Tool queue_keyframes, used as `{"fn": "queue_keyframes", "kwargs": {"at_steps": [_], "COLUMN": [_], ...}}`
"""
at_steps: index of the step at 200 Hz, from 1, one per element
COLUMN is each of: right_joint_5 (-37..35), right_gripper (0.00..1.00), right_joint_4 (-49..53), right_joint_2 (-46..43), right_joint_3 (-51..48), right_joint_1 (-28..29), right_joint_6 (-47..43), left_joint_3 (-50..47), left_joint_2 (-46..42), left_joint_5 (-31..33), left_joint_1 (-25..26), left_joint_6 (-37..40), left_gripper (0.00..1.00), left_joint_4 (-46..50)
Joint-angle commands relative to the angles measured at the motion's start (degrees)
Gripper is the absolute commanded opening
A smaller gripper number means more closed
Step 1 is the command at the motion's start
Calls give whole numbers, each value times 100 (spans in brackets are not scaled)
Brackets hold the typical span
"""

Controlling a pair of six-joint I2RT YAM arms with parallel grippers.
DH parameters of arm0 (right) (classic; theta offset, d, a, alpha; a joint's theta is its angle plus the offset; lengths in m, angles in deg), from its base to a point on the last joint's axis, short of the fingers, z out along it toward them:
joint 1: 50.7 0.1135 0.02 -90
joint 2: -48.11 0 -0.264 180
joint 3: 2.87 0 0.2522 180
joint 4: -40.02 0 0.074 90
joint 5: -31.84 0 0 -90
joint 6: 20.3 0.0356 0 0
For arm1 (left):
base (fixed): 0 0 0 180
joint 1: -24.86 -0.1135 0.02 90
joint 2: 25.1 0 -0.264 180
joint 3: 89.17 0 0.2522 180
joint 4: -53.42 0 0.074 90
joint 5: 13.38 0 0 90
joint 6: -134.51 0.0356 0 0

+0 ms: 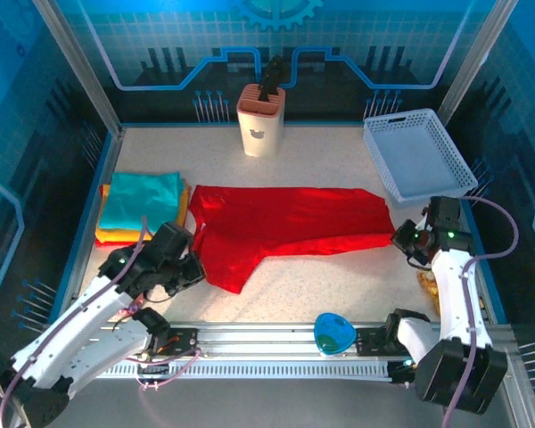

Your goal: Fold and stack the t-shirts

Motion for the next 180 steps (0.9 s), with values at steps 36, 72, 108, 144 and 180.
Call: {"fn": "queue_keyframes", "kwargs": {"at_steps": [36, 72, 108, 144, 180], "right_joint_5": [208, 24, -72, 90, 158], "right_gripper": [0, 0, 0, 0, 0], "right_joint_4": [790, 1053, 1013, 661, 65], "right_joint_2": [-613, -942, -577, 54, 880], "right_joint_3": [-62, -100, -154, -246, -277], "right_joint_1": [-440, -488, -492, -640, -658], "right_joint_6": [121, 212, 222, 179, 67], "left_joint_3": [952, 1295, 1315, 1550, 1654], "left_joint_2": [-586, -772, -511, -338, 433], "left_joint_5": [-77, 95, 190, 883, 394], "left_joint_1": [52, 49, 45, -20, -699], "left_joint_6": [-288, -317, -203, 32, 606], "left_gripper": [0, 0, 0, 0, 0], "left_joint_4": [1092, 1233, 861, 504, -206]}}
